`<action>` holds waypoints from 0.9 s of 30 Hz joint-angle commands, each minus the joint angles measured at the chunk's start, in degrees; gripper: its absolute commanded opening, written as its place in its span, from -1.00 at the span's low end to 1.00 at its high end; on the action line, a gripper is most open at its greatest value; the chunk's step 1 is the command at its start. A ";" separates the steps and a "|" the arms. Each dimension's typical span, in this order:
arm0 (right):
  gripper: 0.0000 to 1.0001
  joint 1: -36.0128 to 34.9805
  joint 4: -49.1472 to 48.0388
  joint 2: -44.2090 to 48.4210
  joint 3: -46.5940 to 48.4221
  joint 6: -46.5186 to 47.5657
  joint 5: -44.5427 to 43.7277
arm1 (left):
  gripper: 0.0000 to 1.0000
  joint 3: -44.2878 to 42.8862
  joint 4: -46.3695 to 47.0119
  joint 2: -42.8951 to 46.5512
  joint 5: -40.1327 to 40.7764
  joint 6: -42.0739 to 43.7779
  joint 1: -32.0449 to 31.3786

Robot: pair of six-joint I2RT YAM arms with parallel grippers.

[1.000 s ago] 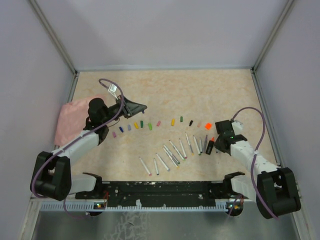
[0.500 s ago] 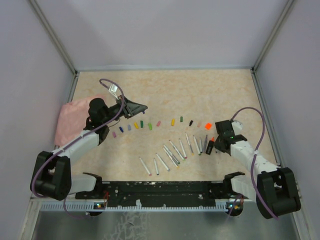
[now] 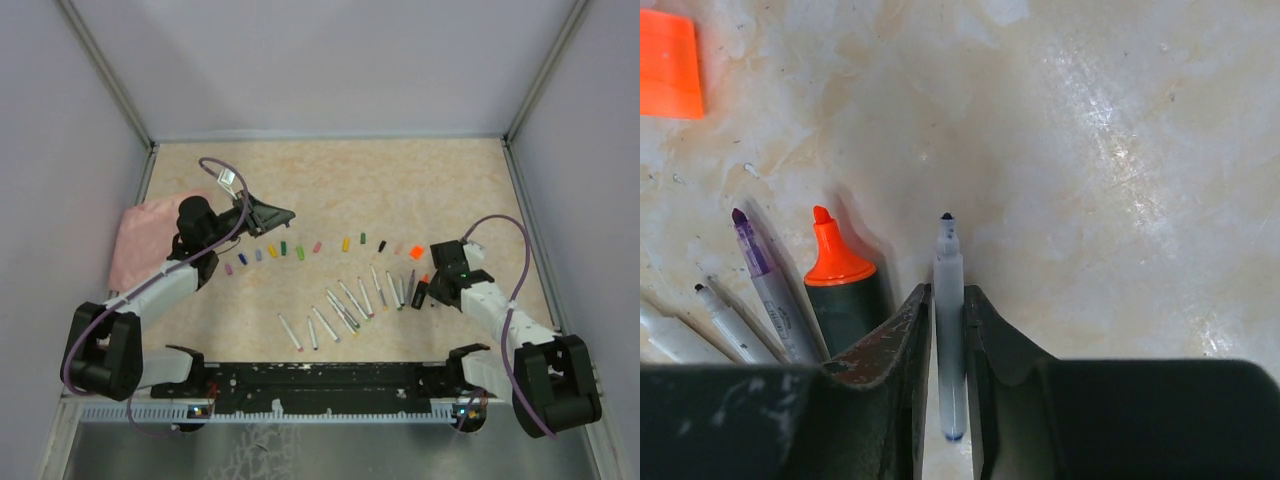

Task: Open the pen caps
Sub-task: Place the pen at the center of the board, then place the pen cap at the center of the board.

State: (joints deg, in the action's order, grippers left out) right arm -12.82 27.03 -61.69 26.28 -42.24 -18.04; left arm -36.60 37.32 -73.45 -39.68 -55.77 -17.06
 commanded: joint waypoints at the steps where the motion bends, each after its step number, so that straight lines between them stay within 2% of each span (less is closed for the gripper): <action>1: -0.59 0.77 -0.33 -0.31 -0.08 -0.91 -0.74 | -1.00 -1.03 1.44 0.45 -0.46 -0.12 -0.23; 3: -0.52 0.85 -0.39 -0.16 -0.17 -0.96 -0.77 | -1.00 -0.99 1.44 0.45 -0.48 -0.17 -0.34; 12: -0.50 0.78 -0.39 0.32 -0.05 -0.94 -0.76 | -1.00 -1.10 1.35 0.56 -0.48 -0.21 -0.30; 27: -0.47 0.81 -0.56 6.29 0.51 0.02 -1.32 | -1.00 -1.94 1.35 0.13 -0.74 0.11 -0.99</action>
State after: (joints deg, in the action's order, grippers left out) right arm -12.58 26.85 -56.55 26.24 -42.50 -17.72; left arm -36.60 37.32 -73.45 -39.68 -55.75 -17.61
